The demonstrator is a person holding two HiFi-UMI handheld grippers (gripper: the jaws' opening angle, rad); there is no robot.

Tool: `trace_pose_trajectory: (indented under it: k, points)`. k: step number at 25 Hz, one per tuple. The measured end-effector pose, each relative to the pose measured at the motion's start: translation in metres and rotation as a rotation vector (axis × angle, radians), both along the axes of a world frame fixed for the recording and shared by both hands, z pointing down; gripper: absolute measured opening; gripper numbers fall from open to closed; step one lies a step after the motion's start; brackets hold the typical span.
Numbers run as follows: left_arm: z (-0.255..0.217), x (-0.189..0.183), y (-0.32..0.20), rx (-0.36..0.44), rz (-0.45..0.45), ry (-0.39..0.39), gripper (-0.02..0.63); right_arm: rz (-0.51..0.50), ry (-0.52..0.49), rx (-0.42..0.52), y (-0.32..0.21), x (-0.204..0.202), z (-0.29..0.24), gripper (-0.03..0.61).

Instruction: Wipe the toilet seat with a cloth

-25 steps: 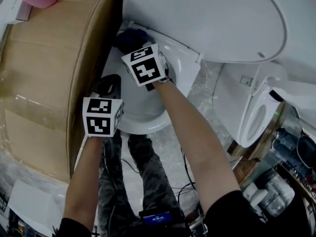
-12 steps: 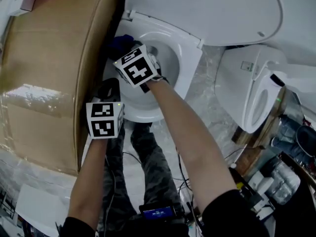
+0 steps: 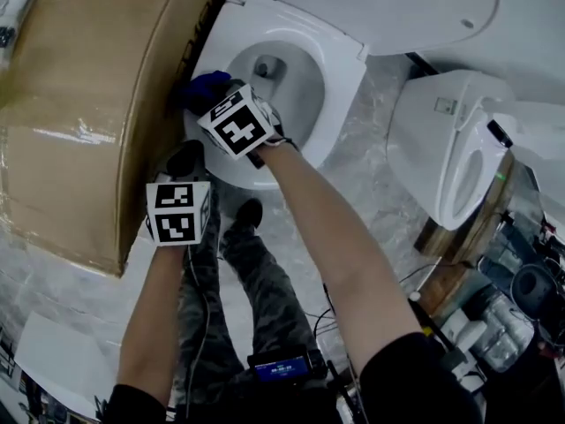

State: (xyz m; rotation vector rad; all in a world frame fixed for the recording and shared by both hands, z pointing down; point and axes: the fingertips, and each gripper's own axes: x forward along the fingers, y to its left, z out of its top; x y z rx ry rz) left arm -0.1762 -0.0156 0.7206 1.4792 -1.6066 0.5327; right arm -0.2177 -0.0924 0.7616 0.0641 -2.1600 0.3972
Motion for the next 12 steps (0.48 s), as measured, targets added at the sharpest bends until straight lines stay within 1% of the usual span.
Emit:
trace_pose_trajectory:
  k: [6,9,12]
  points:
    - [-0.004,0.012,0.029,-0.004,-0.015,-0.035,0.012,-0.069,0.04,-0.025,0.048,0.043,0.009,0.064]
    - [-0.004,0.018,0.037,-0.009,-0.019,-0.048,0.012,-0.107,0.037,-0.019,0.068,0.062,0.011,0.064]
    - [-0.004,0.026,0.044,-0.015,-0.015,-0.057,0.012,-0.119,0.038,-0.018,0.086,0.075,0.01,0.063]
